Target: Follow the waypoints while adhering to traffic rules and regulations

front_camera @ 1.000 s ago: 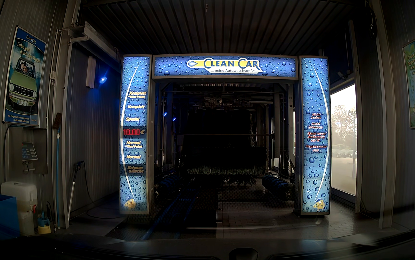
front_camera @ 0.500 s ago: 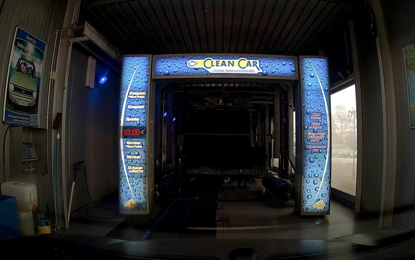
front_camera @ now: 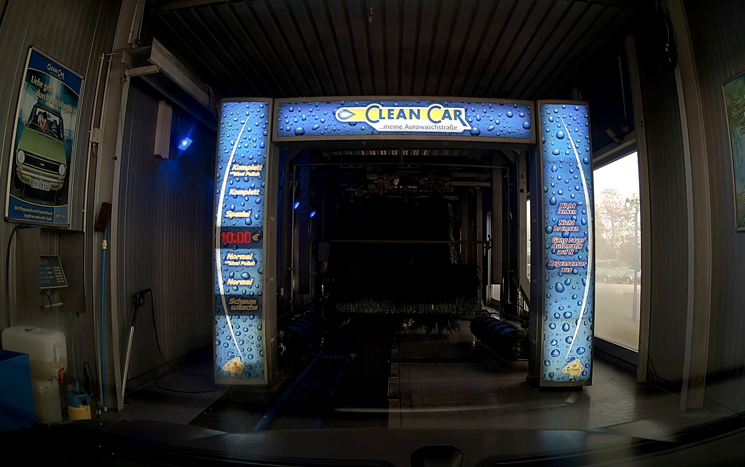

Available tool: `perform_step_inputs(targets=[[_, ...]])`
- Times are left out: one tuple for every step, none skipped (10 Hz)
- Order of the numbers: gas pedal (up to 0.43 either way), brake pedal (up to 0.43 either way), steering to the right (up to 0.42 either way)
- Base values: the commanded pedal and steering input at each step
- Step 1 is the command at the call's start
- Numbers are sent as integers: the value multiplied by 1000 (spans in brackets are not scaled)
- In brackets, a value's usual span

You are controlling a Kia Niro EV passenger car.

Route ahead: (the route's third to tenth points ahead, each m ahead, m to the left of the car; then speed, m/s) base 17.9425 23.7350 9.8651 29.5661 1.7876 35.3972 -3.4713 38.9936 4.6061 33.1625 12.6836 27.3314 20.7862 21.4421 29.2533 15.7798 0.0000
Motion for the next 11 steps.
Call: perform_step_inputs(targets=[[0, 0, -15], [0, 0, -15], [0, 0, -14], [0, 0, -15], [0, 0, -14], [0, 0, -14], [0, 0, -15], [0, 0, -14], [0, 0, -15], [0, 0, -14], [0, 0, -14]])
